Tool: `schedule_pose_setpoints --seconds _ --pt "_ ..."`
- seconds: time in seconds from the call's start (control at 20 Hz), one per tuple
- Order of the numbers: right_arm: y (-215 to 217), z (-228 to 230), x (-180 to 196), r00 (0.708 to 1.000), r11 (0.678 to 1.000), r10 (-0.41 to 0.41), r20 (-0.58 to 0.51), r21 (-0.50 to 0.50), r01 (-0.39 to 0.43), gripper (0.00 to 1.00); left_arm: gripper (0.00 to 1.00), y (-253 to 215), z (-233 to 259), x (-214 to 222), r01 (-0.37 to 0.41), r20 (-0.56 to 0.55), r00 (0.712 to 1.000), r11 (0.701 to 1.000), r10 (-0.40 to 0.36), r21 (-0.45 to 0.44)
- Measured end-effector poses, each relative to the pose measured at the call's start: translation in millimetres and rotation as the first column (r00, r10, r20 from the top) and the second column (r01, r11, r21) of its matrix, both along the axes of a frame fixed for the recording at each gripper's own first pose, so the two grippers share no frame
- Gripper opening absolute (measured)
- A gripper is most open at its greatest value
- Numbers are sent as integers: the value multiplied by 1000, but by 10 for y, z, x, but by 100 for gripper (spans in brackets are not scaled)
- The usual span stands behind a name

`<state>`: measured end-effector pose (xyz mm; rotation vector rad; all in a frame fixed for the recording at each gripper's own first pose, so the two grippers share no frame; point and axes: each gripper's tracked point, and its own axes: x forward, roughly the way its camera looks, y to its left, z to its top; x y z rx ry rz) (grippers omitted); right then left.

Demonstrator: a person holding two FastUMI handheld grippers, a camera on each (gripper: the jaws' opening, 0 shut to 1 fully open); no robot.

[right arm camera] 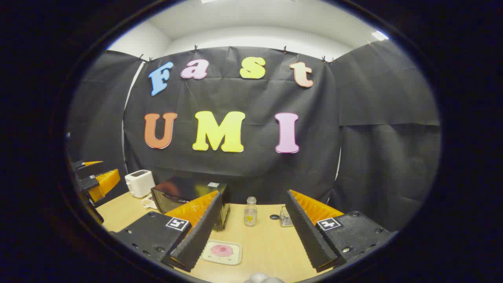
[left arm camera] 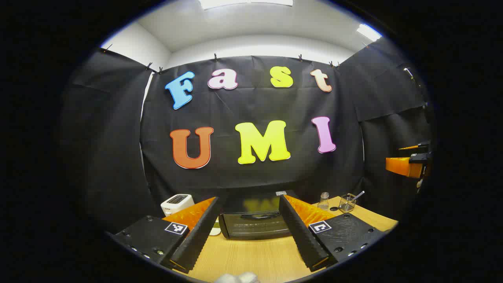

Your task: Open the electric oven with the left hand, put the food in, and close the electric oven.

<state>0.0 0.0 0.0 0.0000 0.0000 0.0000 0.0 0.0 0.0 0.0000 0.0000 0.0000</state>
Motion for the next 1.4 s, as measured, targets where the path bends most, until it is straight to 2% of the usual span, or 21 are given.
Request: schedule_pose_setpoints --seconds 0.7,1.15,1.2,1.25,1.4 --pt "14 -1 37 1000 999 -16 0 -51 16 100 96 4 -159 421 25 -29 999 999 -26 -22" --pt "-284 -79 -63 992 993 -105 -62 -52 102 100 96 -151 -568 1297 60 -70 996 998 -61 -14" --pt "-321 -95 -85 990 992 -119 -71 -51 115 100 100 -175 -663 1407 66 -92 993 998 -68 -15" --pt "-351 -130 -109 988 991 -128 -83 -49 124 100 96 -194 -752 1501 71 -111 991 997 -73 -25" --pt "-440 -211 -168 982 987 -157 -110 -38 153 100 97 -240 -990 1791 73 -158 984 997 -78 -37"
